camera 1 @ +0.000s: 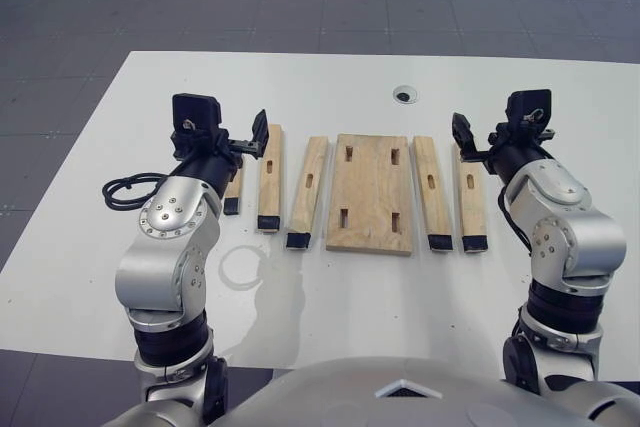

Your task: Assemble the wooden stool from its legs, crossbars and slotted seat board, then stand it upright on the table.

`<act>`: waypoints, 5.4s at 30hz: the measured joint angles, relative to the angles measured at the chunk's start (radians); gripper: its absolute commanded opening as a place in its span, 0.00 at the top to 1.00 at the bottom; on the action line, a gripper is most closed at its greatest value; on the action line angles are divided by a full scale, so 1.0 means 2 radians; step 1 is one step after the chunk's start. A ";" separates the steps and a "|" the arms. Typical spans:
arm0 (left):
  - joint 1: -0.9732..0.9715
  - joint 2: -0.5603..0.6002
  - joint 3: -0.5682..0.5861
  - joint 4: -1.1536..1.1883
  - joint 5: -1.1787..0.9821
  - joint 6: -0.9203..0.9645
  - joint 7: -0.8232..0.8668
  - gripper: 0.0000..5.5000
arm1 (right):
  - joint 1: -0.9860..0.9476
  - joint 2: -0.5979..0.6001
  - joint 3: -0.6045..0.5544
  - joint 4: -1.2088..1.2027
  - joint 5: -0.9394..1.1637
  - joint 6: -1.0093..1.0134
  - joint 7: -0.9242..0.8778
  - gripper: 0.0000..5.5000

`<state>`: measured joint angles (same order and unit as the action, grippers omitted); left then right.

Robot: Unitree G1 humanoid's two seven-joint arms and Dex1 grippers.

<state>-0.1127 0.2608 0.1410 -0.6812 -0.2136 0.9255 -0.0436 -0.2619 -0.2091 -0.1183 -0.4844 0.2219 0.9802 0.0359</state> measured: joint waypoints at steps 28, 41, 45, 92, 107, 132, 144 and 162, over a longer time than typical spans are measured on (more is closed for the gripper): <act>0.021 -0.011 0.006 -0.010 0.001 0.000 0.002 0.18 | 0.058 -0.052 -0.107 0.011 0.032 0.024 0.054 0.16; 0.016 -0.013 0.010 -0.014 0.001 0.002 0.005 0.18 | 0.144 -0.073 -0.141 0.153 0.064 -0.038 0.128 0.16; 0.011 -0.013 0.010 -0.017 0.001 0.005 0.005 0.18 | 0.161 -0.082 -0.121 0.168 0.053 -0.075 0.138 0.16; -0.311 -0.132 0.321 0.221 -0.456 0.282 -0.041 0.19 | -0.055 -0.043 0.004 0.057 0.074 -0.106 0.103 0.76; -0.285 -0.115 0.250 0.339 -0.672 0.175 0.202 0.19 | -0.084 0.027 0.105 0.010 0.086 -0.086 0.082 0.76; -0.245 -0.031 0.132 0.406 -0.717 0.101 0.187 0.39 | -0.023 0.022 0.164 -0.027 0.093 -0.059 0.111 0.76; -0.244 -0.021 0.112 0.407 -0.732 0.082 0.186 0.74 | -0.028 0.022 0.158 -0.019 0.096 -0.060 0.122 0.76; -0.239 -0.007 0.093 0.407 -0.745 0.069 0.186 0.92 | -0.050 -0.027 0.145 -0.002 0.104 -0.079 0.179 0.76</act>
<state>-0.5903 0.2470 0.3265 0.1321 -1.7037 1.0637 0.3276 -0.3610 -0.2623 0.1712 -0.4891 0.4297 0.8220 0.3944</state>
